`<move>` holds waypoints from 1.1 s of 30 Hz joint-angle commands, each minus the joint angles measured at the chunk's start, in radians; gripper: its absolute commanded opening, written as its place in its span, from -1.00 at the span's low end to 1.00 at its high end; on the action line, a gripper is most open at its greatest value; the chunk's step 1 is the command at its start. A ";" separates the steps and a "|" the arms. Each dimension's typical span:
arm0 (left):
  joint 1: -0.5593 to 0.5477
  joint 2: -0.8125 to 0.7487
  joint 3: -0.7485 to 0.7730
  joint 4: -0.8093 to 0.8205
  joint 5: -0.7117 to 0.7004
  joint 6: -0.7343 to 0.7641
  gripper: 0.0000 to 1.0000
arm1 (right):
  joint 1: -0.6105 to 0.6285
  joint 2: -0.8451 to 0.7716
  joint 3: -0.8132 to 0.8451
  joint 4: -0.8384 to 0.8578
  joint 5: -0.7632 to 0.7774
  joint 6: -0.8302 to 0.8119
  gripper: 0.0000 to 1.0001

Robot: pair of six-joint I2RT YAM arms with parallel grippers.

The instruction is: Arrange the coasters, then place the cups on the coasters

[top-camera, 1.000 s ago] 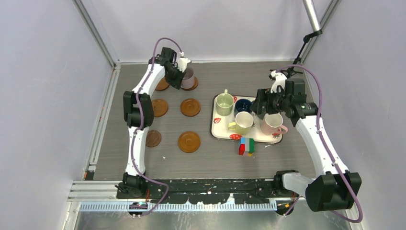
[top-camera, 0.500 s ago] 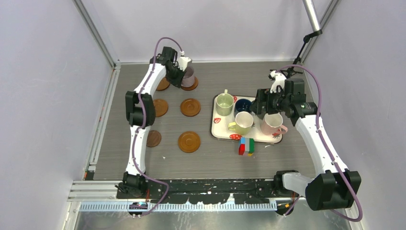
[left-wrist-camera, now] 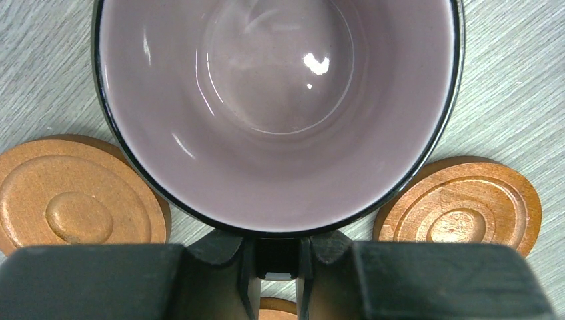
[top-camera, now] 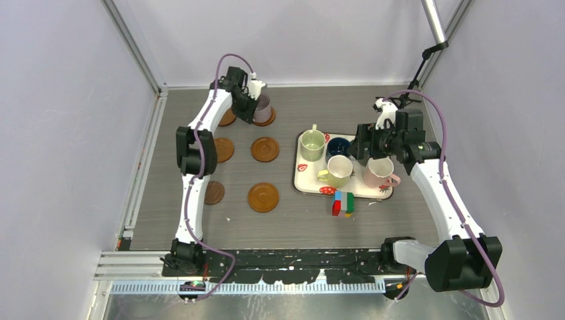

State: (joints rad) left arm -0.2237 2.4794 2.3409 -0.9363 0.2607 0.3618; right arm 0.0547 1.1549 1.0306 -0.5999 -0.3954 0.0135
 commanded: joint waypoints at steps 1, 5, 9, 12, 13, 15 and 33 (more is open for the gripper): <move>0.000 -0.011 0.060 0.042 0.006 -0.021 -0.85 | -0.005 0.002 0.016 0.017 -0.012 -0.007 0.67; -0.004 -0.010 0.060 0.041 0.008 -0.023 -0.78 | -0.004 0.004 0.016 0.017 -0.013 -0.008 0.67; -0.011 -0.009 0.061 0.039 0.005 -0.023 -0.70 | -0.005 0.003 0.014 0.017 -0.013 -0.008 0.67; -0.012 -0.007 0.062 0.035 0.002 -0.023 -0.58 | -0.004 0.001 0.014 0.017 -0.011 -0.008 0.67; -0.012 -0.008 0.063 0.032 0.001 -0.026 -0.54 | -0.005 0.002 0.014 0.017 -0.011 -0.008 0.67; -0.012 -0.014 0.061 0.021 0.003 -0.042 -0.42 | -0.004 -0.002 0.013 0.017 -0.008 -0.008 0.67; -0.025 -0.146 -0.024 -0.025 0.045 -0.067 0.08 | -0.005 -0.006 0.014 0.019 -0.005 -0.009 0.68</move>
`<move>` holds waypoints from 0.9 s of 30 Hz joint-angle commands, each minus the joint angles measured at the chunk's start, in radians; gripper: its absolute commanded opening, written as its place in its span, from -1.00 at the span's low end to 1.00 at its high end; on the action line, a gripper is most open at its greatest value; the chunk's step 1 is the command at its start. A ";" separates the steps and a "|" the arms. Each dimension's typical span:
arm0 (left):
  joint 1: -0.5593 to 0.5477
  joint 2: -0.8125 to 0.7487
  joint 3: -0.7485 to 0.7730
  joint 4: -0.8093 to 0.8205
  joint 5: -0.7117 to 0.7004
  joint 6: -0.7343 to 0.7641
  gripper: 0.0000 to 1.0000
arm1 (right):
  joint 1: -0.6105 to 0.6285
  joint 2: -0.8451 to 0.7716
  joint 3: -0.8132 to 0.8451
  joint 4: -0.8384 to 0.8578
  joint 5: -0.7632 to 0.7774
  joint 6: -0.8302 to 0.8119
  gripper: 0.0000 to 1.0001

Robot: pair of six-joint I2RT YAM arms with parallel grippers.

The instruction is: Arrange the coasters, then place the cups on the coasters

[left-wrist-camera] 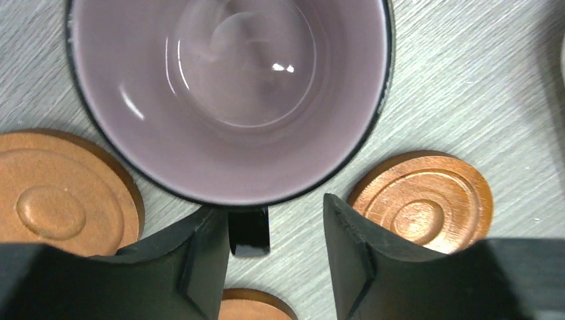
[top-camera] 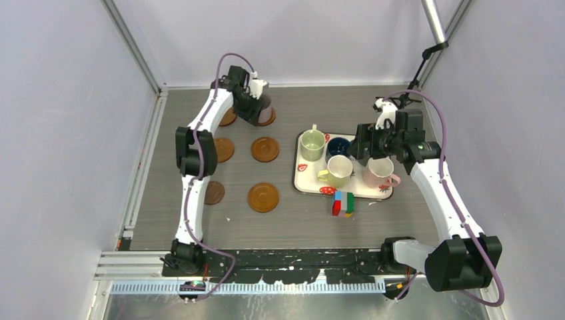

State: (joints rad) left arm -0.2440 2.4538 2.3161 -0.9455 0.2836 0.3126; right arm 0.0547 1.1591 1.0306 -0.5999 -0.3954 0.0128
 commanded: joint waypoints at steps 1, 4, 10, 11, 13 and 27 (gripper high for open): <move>-0.005 -0.140 -0.004 -0.020 0.018 -0.017 0.13 | -0.005 -0.013 0.014 0.020 -0.005 -0.008 0.68; -0.005 -0.225 -0.054 -0.010 0.012 -0.010 0.28 | -0.004 -0.016 0.014 0.022 -0.003 -0.008 0.67; -0.016 -0.440 -0.229 0.001 0.152 0.023 0.39 | -0.005 -0.024 0.014 0.023 -0.006 -0.003 0.68; -0.028 -0.474 -0.265 -0.003 0.192 0.037 0.40 | -0.004 -0.024 0.014 0.023 -0.006 -0.002 0.68; -0.069 -0.542 -0.342 -0.020 0.240 0.074 0.40 | -0.004 -0.024 0.016 0.023 -0.008 0.003 0.68; -0.452 -0.561 -0.541 0.095 0.193 -0.010 0.32 | -0.106 -0.033 0.075 0.013 0.209 0.054 0.73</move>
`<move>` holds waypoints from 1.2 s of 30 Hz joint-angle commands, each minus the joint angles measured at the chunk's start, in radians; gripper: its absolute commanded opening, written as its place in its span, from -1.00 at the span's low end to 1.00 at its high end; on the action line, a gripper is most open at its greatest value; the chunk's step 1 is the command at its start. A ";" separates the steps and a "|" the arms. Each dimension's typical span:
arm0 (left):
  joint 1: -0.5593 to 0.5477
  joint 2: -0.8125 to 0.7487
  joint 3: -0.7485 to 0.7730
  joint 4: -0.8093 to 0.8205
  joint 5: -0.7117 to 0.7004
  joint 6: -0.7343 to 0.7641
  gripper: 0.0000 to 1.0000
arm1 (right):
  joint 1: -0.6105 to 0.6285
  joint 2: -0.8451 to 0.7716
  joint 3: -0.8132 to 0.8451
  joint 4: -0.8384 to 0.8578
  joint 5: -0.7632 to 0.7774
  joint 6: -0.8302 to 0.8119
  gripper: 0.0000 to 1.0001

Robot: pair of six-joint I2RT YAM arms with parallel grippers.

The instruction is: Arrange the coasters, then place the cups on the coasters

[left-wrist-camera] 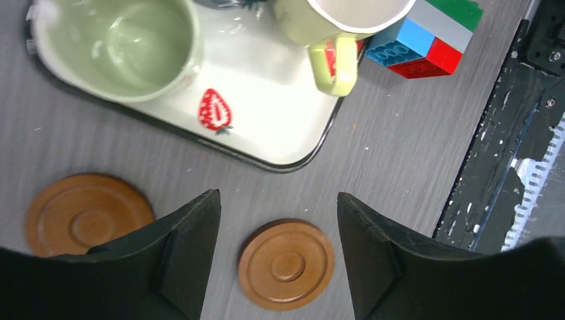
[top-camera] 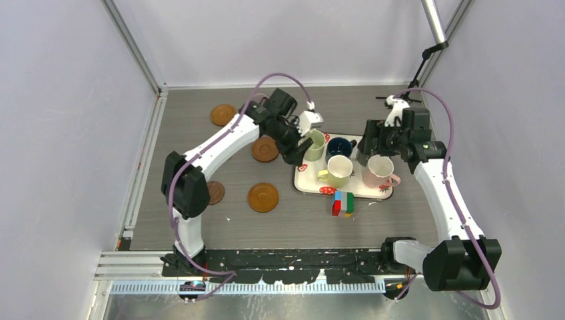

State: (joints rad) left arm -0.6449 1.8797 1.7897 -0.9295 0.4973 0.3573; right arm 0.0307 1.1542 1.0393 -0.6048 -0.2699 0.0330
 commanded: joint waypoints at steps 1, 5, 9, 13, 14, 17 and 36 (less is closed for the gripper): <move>-0.069 0.019 -0.018 0.094 -0.030 -0.062 0.32 | -0.104 -0.029 0.072 0.015 0.076 0.042 0.73; -0.140 0.047 -0.037 0.167 -0.072 -0.113 0.32 | -0.172 -0.028 0.087 0.011 0.043 0.063 0.73; -0.194 0.097 -0.035 0.197 -0.126 -0.134 0.31 | -0.213 -0.019 0.109 -0.004 -0.004 0.079 0.73; -0.220 0.140 -0.031 0.236 -0.156 -0.171 0.25 | -0.244 0.005 0.126 -0.007 -0.022 0.087 0.73; -0.221 0.149 -0.030 0.250 -0.159 -0.182 0.23 | -0.250 0.009 0.128 -0.007 -0.027 0.087 0.74; -0.226 0.182 -0.015 0.277 -0.170 -0.209 0.13 | -0.256 0.015 0.126 -0.007 -0.045 0.087 0.73; -0.271 0.195 -0.096 0.422 -0.186 -0.218 -0.80 | -0.263 0.016 0.105 -0.006 -0.061 0.069 0.73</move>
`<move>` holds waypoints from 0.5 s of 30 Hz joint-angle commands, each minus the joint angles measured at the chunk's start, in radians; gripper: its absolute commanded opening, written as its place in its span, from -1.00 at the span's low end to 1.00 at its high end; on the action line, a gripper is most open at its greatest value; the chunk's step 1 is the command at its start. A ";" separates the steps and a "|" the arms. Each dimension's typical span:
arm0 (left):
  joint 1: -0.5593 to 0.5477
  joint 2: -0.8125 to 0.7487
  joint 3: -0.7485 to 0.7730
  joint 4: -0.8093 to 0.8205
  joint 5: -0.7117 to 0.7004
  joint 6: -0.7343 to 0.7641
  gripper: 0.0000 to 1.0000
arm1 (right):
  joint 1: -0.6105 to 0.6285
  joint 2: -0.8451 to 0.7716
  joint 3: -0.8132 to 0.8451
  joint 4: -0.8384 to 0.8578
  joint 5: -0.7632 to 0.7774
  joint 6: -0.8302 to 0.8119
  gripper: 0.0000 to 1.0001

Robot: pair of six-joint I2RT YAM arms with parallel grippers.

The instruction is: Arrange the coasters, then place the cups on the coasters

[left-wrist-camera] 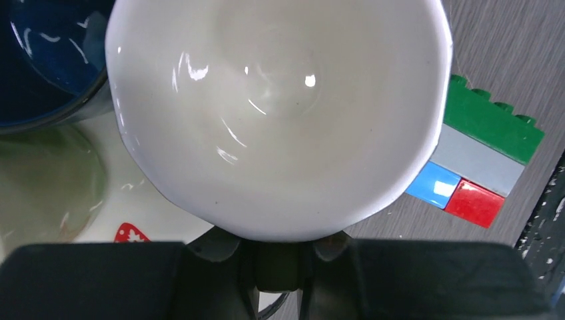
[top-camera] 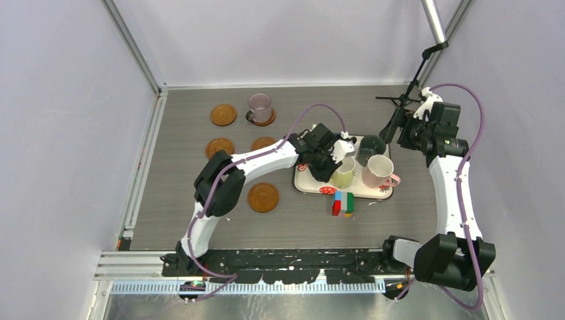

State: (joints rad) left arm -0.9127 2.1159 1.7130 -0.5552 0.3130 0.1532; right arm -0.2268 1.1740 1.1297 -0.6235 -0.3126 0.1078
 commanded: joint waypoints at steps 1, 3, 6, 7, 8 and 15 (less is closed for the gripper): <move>-0.002 -0.048 -0.020 0.045 -0.002 -0.012 -0.87 | -0.006 -0.004 0.015 0.013 -0.020 -0.005 0.73; -0.002 -0.072 -0.032 0.044 -0.006 -0.005 -0.97 | -0.006 -0.003 0.013 0.013 -0.023 -0.006 0.73; 0.001 -0.117 -0.045 0.040 -0.019 0.006 -1.00 | -0.006 -0.003 0.009 0.013 -0.028 -0.008 0.73; 0.003 -0.131 -0.045 0.034 -0.021 0.008 -1.00 | -0.006 -0.002 0.009 0.013 -0.029 -0.008 0.73; 0.007 -0.144 -0.041 0.026 -0.019 0.009 -1.00 | -0.006 -0.003 0.008 0.013 -0.032 -0.009 0.73; 0.052 -0.251 0.011 -0.088 0.033 0.012 -1.00 | -0.005 -0.006 0.004 0.013 -0.036 -0.013 0.73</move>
State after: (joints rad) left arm -0.8913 2.0266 1.6596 -0.6277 0.2920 0.1570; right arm -0.2268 1.1740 1.1294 -0.6231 -0.3344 0.1066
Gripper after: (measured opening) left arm 0.209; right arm 0.867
